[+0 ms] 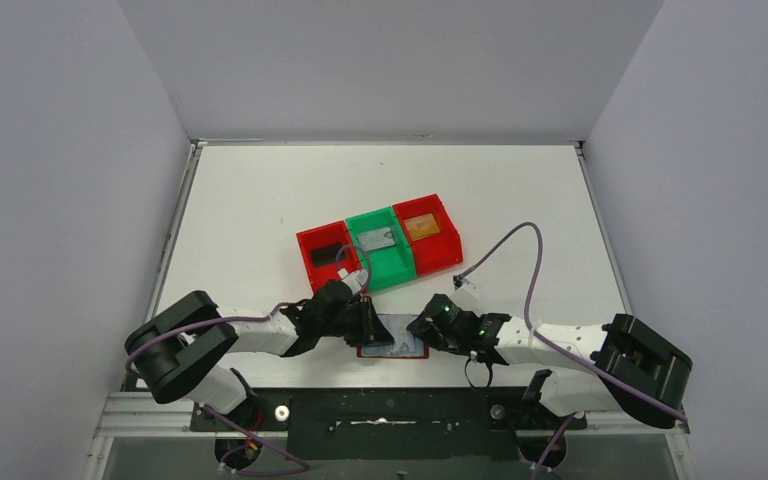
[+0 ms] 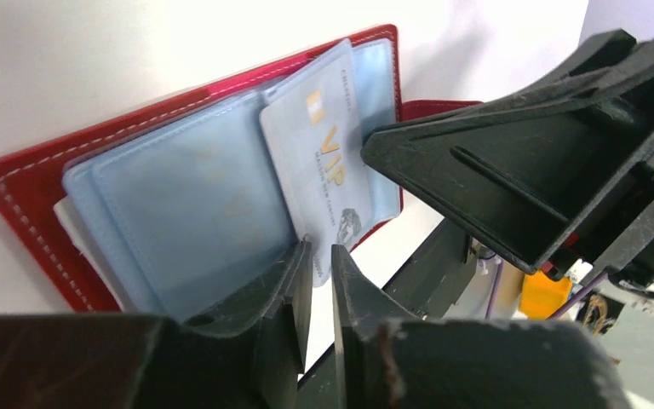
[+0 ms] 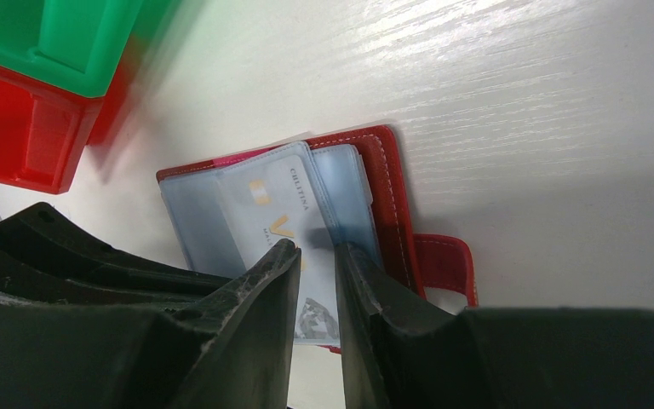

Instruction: Take the credit cards out of the card holder

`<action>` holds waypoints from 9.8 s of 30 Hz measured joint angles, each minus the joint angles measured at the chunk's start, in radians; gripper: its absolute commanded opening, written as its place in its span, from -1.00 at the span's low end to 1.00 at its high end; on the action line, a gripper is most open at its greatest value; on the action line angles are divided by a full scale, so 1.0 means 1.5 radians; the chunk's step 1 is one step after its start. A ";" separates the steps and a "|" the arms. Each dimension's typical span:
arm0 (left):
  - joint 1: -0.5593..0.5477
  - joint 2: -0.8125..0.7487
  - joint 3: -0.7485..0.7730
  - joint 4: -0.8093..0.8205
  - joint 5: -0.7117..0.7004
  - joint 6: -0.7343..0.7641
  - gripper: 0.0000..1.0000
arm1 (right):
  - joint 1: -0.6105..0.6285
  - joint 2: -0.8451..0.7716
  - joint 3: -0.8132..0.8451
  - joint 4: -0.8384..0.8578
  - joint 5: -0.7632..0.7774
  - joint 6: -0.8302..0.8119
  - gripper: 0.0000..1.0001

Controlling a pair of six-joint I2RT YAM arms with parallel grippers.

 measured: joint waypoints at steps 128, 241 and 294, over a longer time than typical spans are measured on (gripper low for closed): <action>0.002 -0.032 -0.072 0.087 -0.047 -0.076 -0.97 | 0.018 0.036 0.040 -0.027 -0.014 -0.017 -0.53; 0.071 -0.490 -0.069 -0.134 -0.035 0.050 -1.00 | -0.083 -0.103 -0.038 0.392 -0.234 -0.260 0.14; 0.160 -0.566 0.099 -0.600 -0.263 0.085 0.84 | -0.122 -0.154 0.125 0.137 -0.138 -0.584 -1.00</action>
